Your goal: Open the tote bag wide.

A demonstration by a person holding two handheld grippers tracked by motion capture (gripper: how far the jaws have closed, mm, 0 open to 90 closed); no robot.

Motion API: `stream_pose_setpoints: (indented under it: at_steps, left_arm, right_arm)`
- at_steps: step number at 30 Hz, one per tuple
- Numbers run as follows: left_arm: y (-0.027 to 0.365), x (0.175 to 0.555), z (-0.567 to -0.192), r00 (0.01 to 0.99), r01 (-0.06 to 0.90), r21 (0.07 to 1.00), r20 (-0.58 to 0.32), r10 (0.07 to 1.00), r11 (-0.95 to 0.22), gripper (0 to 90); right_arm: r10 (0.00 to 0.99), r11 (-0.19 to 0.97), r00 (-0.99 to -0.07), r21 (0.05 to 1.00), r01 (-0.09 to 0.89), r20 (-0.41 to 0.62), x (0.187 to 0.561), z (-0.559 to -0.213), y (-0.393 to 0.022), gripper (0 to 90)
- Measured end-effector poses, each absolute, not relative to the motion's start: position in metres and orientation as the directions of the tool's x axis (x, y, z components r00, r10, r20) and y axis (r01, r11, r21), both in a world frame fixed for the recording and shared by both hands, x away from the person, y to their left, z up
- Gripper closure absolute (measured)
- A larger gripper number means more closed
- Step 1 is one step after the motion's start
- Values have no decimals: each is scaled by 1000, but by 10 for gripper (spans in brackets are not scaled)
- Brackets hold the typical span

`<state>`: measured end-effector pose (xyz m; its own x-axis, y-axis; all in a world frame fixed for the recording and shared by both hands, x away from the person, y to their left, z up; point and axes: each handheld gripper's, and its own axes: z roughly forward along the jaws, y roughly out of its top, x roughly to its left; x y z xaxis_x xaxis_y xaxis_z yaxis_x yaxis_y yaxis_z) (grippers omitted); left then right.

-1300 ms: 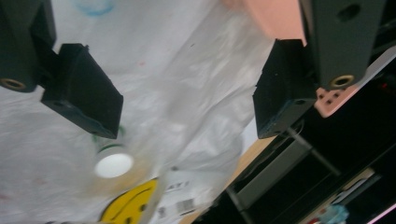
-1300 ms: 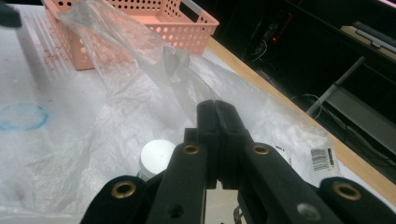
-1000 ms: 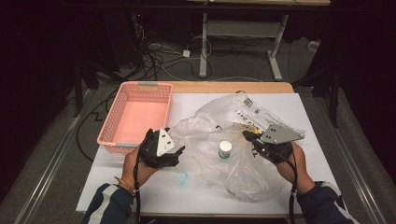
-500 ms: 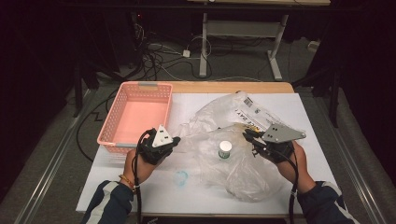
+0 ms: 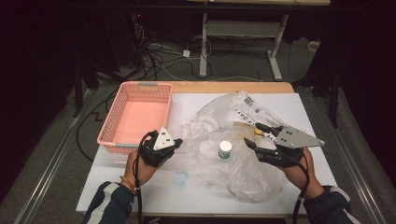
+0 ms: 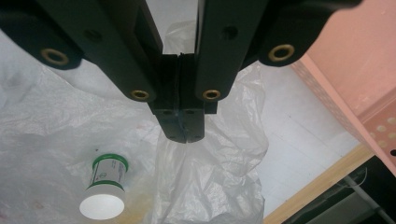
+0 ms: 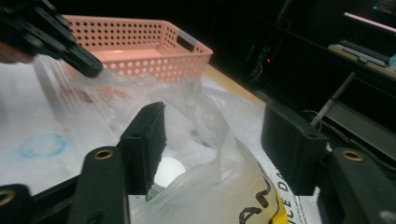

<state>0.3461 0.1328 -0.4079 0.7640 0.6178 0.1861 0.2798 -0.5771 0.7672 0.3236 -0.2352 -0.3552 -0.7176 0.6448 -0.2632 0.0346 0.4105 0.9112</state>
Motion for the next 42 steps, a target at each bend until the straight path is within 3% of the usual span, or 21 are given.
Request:
stream_pose_setpoints:
  at_steps: [6, 16, 28, 30, 31, 32, 33, 34, 38, 42]
  left_arm:
    - [132, 345, -407, 758, 273, 770, 197, 622, -577, 873]
    - [132, 343, -406, 752, 267, 776, 203, 627, -572, 873]
    - [130, 343, -407, 758, 264, 774, 203, 620, -576, 872]
    - [129, 343, -406, 758, 263, 775, 202, 619, -575, 872]
    - [129, 343, -406, 759, 262, 775, 202, 619, -575, 872]
    - [129, 342, -406, 759, 261, 775, 204, 618, -576, 872]
    - [128, 342, -406, 761, 260, 775, 204, 616, -576, 872]
    - [128, 342, -406, 762, 259, 775, 204, 615, -577, 872]
    - [127, 342, -407, 762, 257, 776, 203, 614, -576, 871]
    - [127, 342, -407, 763, 257, 777, 201, 614, -574, 872]
  right_arm:
    - [598, 408, -764, 913, 28, -244, 292, -352, -241, 295]
    - [476, 546, -852, 833, 92, -218, 260, -406, -226, 155]
    - [385, 575, -892, 818, 31, -237, 246, -414, -208, 162]
    - [400, 594, -883, 803, 44, -248, 249, -419, -205, 209]
    - [402, 603, -878, 797, 41, -259, 250, -421, -204, 275]
    - [413, 622, -864, 782, 37, -288, 251, -423, -204, 365]
    - [430, 637, -851, 770, 50, -300, 256, -425, -206, 513]
    - [430, 637, -851, 770, 50, -300, 256, -425, -206, 513]
    - [463, 630, -836, 773, 75, -296, 264, -423, -215, 854]
    - [474, 617, -825, 785, 61, -309, 264, -416, -220, 894]
